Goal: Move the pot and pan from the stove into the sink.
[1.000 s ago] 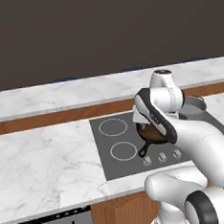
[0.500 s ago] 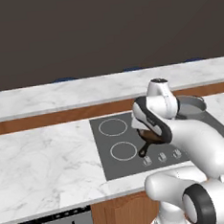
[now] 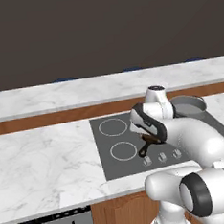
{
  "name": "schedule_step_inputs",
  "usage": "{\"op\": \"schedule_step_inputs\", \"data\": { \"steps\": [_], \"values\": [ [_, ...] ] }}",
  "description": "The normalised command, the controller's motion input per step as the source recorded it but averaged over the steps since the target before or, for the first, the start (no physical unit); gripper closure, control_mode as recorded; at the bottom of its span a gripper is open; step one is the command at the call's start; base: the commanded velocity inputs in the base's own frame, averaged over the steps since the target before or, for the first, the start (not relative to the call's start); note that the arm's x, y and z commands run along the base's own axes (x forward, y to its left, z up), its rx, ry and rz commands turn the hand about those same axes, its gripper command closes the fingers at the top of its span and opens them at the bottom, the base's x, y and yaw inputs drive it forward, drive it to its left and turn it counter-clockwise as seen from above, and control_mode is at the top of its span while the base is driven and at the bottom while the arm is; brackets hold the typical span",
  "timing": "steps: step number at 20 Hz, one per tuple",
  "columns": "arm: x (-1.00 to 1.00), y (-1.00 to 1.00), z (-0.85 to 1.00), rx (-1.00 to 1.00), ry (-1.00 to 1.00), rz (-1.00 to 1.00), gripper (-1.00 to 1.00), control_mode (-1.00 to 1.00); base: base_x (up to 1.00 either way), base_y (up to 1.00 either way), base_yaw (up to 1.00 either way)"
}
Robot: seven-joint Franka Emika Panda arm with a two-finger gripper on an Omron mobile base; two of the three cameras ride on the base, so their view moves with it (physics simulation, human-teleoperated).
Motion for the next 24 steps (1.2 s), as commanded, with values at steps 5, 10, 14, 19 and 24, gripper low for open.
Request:
{"op": "schedule_step_inputs", "data": {
  "steps": [5, 10, 14, 19, 24],
  "values": [
    [0.19, 0.00, -0.33, -0.01, 0.00, -0.07, -1.00, -1.00, 0.00, 0.00, 0.00],
    [0.15, 0.00, -0.35, -0.02, 0.00, -0.07, -1.00, -1.00, 0.00, 0.00, 0.00],
    [0.20, 0.00, -0.32, -0.02, 0.00, -0.07, -1.00, -1.00, 0.00, 0.00, 0.00],
    [0.32, 0.00, -0.33, -0.03, 0.00, -0.07, -1.00, -1.00, 0.00, 0.00, 0.00],
    [0.31, 0.00, -0.38, -0.03, 0.00, -0.08, -1.00, -1.00, 0.00, 0.00, 0.00]
  ]
}}
